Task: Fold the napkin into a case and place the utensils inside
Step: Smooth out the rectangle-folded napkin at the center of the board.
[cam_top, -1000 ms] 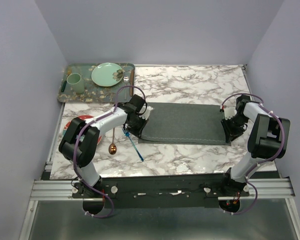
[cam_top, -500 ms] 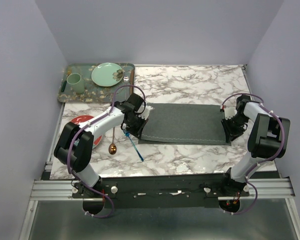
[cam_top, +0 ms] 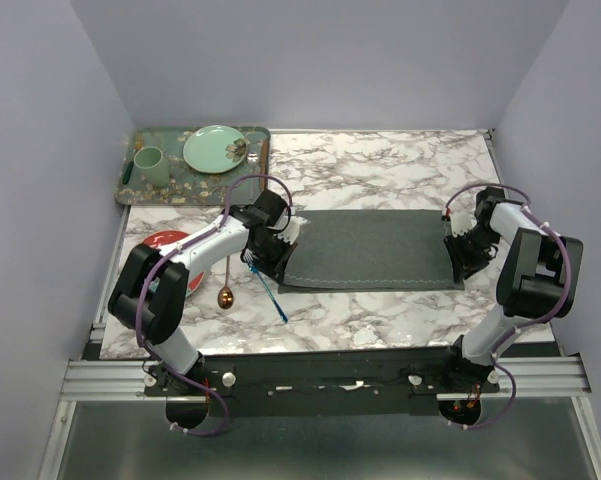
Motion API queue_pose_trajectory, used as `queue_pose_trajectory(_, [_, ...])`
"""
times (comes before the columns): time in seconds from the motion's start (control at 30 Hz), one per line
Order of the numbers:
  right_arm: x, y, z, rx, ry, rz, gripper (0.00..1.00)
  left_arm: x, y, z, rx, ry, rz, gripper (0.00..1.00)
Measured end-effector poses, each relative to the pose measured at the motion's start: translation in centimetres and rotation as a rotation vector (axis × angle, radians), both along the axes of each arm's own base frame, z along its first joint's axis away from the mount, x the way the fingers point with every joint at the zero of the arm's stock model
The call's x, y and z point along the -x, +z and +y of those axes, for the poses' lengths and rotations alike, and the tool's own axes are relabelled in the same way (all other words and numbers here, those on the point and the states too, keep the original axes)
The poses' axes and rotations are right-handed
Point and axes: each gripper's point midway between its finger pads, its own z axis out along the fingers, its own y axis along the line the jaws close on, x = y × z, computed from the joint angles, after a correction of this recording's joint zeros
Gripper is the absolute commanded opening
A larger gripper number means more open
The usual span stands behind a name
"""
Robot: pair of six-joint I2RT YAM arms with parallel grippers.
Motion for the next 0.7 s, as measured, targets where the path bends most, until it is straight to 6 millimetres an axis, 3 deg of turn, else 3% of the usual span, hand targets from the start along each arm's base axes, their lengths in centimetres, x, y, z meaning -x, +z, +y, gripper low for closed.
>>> queue_pose_trajectory(0.07, [-0.3, 0.4, 0.3, -0.021, 0.018, -0.018, 0.44, 0.0, 0.0, 0.0, 0.005, 0.001, 0.003, 0.0])
queue_pose_trajectory(0.27, [-1.8, 4.8, 2.1, -0.119, 0.138, -0.185, 0.45, -0.2, -0.3, -0.5, 0.019, -0.002, 0.026, 0.0])
queue_pose_trajectory(0.37, [-1.9, 5.9, 2.7, -0.138, 0.194, -0.223, 0.45, -0.3, -0.3, -0.7, 0.021, -0.004, 0.03, 0.0])
queue_pose_trajectory(0.5, [-1.3, 5.2, 2.8, -0.139, 0.218, -0.199, 0.45, -0.3, -0.3, -0.8, 0.024, 0.004, 0.037, 0.0])
queue_pose_trajectory(0.7, [0.2, 2.6, 1.6, -0.075, 0.181, -0.112, 0.46, -0.2, -0.3, -0.8, 0.026, 0.009, 0.044, 0.0])
